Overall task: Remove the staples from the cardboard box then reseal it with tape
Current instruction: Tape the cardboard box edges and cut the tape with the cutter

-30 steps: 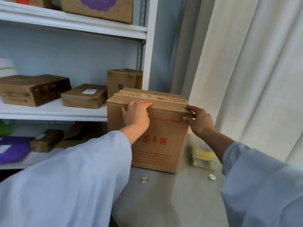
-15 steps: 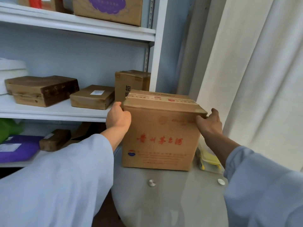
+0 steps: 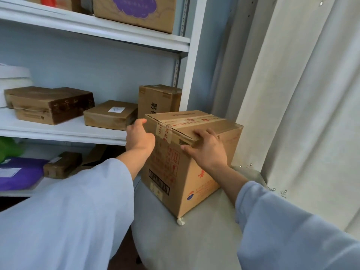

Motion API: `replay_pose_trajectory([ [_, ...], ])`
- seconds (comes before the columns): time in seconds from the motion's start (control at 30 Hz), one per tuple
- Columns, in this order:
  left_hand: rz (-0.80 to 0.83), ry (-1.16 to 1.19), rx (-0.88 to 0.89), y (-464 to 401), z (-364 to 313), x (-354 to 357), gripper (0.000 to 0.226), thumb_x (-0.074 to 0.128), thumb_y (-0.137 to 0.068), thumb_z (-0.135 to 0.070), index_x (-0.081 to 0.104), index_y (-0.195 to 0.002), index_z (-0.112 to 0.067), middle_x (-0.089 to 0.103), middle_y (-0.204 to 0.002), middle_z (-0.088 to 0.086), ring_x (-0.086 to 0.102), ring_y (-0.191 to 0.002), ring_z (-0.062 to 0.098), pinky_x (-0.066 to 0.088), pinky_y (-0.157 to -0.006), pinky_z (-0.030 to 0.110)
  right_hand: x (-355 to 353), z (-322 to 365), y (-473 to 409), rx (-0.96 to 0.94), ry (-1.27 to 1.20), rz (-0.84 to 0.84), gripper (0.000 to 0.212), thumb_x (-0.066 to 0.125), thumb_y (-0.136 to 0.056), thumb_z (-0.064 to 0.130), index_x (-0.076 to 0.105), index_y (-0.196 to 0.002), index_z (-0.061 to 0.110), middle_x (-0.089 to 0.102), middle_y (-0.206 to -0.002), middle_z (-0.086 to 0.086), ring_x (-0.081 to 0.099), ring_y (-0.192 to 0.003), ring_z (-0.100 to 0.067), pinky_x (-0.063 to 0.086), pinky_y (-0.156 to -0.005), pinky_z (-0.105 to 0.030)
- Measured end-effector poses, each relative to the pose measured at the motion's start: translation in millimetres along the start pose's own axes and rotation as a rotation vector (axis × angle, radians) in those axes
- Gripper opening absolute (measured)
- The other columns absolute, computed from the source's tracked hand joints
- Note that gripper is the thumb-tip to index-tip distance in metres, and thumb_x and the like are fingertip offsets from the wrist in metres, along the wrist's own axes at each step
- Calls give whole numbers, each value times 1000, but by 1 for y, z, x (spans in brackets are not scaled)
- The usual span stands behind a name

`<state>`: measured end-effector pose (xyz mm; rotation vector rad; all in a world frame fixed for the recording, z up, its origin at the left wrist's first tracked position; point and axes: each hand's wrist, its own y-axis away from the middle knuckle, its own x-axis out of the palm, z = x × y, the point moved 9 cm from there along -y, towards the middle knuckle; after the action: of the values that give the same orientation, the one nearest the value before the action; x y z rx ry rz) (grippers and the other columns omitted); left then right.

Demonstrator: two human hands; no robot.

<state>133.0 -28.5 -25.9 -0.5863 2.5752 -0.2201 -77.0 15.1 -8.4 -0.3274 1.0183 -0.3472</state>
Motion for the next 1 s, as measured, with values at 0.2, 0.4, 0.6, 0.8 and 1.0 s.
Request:
replay_pose_trajectory([
  [0.2,-59,-30,-63,-20,9,-13,57,44,-93,-1,31,-146,-17,34,-150,10,37,-134,31,36,-107,44,-30,-64,-11,75,-451,-72,40,70,-82,8,66,-119,24,56,-136,-3,52,-126,-22,38,-110,-41],
  [0.4,251,223,97,8,-12,26,43,41,-84,8,71,-67,-18,73,-71,7,69,-83,28,54,-86,44,-30,-99,5,432,-387,-306,52,50,-95,44,44,-140,19,53,-137,-11,50,-125,-30,40,-106,-43],
  [0.6,13,11,254,8,-36,8,46,41,-87,6,61,-114,-26,58,-126,-3,53,-113,18,42,-84,30,-11,-20,-7,82,-66,-69,89,51,-81,70,11,-152,36,-5,-162,0,-3,-149,-26,14,-117,-51],
  [0.8,137,-245,419,9,-52,35,63,48,-85,5,43,-140,-27,35,-149,-3,33,-136,20,37,-107,40,8,-46,-39,133,142,114,68,54,-94,40,17,-150,33,0,-162,1,3,-148,-35,19,-116,-58],
  [1.0,142,-654,688,-5,-82,93,68,58,-90,-14,27,-147,-34,22,-157,-5,9,-147,20,-6,-115,53,-15,-53,-51,15,172,-56,42,43,-97,14,43,-136,27,45,-142,3,52,-122,-25,46,-95,-41],
])
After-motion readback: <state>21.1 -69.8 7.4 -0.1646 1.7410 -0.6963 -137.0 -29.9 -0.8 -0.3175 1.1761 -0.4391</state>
